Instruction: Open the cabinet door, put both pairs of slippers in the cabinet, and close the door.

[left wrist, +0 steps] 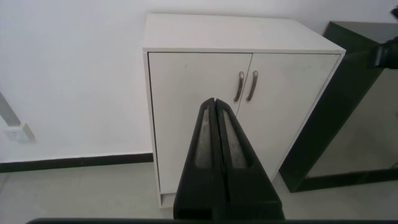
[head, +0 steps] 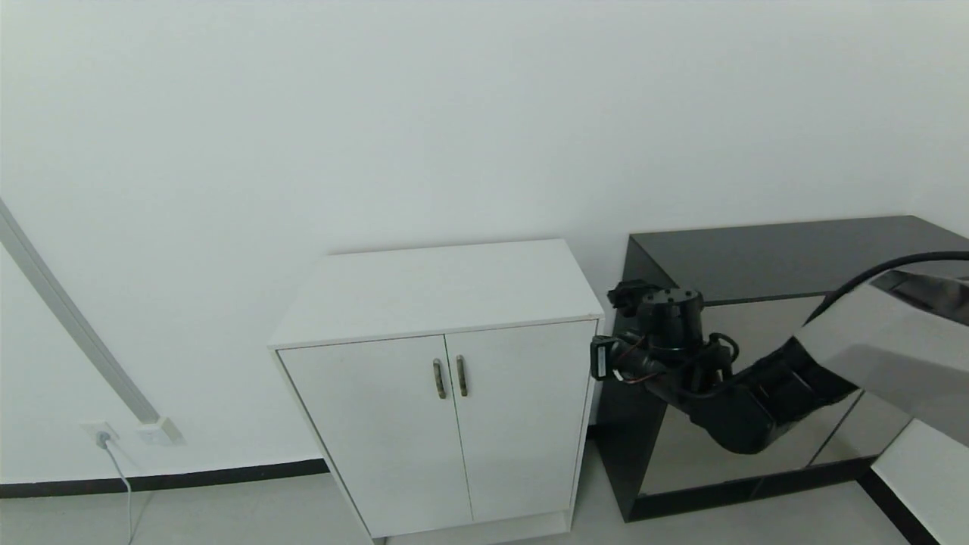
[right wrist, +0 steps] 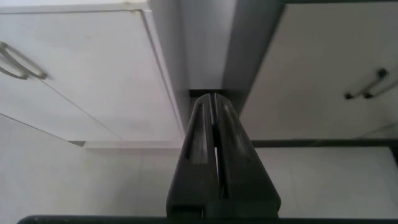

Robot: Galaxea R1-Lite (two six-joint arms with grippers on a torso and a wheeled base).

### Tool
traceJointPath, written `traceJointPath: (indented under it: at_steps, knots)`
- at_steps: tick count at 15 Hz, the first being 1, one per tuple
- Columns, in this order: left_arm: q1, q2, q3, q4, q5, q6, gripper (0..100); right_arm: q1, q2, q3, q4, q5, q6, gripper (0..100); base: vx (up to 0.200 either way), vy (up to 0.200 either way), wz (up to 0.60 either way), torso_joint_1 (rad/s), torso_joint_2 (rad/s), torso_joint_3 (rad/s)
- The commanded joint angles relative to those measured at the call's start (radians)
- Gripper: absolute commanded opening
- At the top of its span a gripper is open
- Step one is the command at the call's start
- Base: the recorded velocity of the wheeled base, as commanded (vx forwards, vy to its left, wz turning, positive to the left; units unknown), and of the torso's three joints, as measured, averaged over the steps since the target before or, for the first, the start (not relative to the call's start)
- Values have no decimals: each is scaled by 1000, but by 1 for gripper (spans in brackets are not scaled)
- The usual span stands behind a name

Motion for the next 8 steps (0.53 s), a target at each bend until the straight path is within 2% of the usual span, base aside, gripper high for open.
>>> traceJointPath:
  at_steps: [1,8]
  knots:
    - [1,-1,0,0,1,0,0,-57,-167,153,-40,1,-2,0,0,0,0,0,0,0]
    - [1,-1,0,0,1,0,0,-205,-430,457,-43,1,-35,0,0,0,0,0,0,0]
